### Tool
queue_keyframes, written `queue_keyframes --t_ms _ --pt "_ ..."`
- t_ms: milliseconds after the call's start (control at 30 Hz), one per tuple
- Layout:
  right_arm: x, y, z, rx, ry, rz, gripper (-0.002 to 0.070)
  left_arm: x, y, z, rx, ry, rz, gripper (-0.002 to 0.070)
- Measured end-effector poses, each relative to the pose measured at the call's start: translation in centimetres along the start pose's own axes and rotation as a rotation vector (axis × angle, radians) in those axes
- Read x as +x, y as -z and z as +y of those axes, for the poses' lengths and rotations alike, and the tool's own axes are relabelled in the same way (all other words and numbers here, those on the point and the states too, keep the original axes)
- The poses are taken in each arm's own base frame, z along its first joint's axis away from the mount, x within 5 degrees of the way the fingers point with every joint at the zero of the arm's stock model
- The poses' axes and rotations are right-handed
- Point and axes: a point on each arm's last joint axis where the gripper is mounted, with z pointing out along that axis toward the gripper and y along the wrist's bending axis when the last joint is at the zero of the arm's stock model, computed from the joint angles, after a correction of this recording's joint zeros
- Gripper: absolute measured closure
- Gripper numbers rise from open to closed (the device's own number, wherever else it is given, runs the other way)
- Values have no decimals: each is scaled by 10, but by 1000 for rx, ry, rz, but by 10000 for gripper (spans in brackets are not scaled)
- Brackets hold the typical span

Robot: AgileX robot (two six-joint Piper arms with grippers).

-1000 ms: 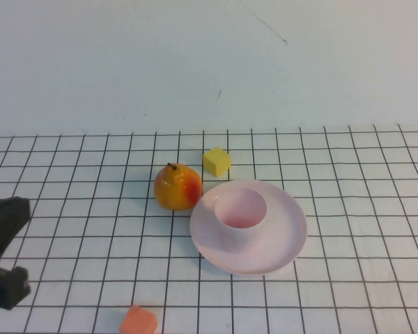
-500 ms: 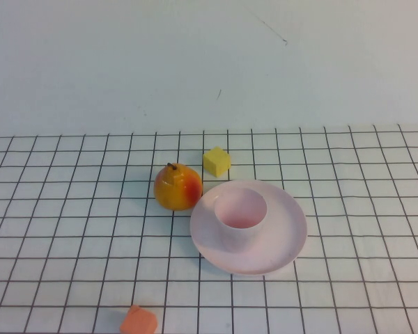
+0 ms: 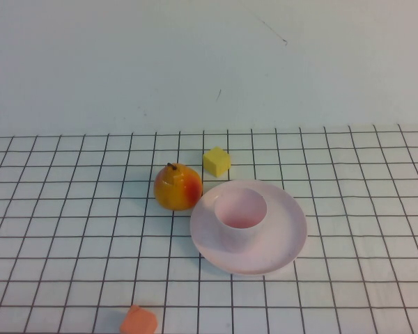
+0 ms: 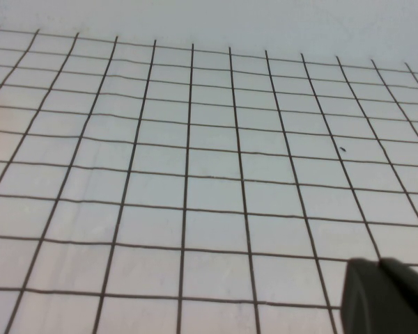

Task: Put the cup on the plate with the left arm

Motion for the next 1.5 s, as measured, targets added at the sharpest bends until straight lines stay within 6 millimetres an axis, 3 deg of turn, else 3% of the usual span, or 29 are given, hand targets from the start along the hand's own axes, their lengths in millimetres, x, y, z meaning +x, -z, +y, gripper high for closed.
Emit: queue_keyframes --t_ms 767,1100,1500 --pt "0 0 0 0 0 0 678 0 0 0 -4 -14 6 676" --pt "0 0 0 0 0 0 678 0 0 0 -5 -118 7 676" --pt "0 0 0 0 0 0 678 0 0 1 -8 -80 6 677"
